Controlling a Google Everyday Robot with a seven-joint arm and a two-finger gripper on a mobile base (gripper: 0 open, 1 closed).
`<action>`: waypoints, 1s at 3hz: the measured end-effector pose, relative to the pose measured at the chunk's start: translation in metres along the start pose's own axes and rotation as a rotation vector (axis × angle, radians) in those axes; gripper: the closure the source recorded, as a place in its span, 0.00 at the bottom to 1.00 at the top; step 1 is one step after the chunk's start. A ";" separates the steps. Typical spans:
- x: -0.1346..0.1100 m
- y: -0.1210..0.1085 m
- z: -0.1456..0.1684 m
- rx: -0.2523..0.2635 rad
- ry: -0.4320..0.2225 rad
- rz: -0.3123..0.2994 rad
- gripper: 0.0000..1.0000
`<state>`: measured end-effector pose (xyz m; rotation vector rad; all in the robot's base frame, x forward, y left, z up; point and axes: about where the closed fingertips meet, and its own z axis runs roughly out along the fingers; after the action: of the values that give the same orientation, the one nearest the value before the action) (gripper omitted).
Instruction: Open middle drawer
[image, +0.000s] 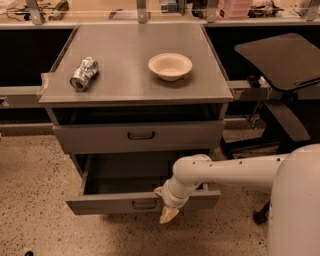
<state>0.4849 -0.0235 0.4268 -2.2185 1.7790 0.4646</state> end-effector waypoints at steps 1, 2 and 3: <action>-0.004 0.009 0.000 -0.027 -0.005 -0.014 0.59; -0.007 0.020 0.002 -0.058 -0.022 -0.012 0.62; -0.007 0.019 0.001 -0.058 -0.022 -0.012 0.62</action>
Offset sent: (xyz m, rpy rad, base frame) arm -0.1299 -0.0141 -0.0189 0.1305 0.3131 0.0564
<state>0.4646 -0.0210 0.4288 -2.2521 1.7617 0.5427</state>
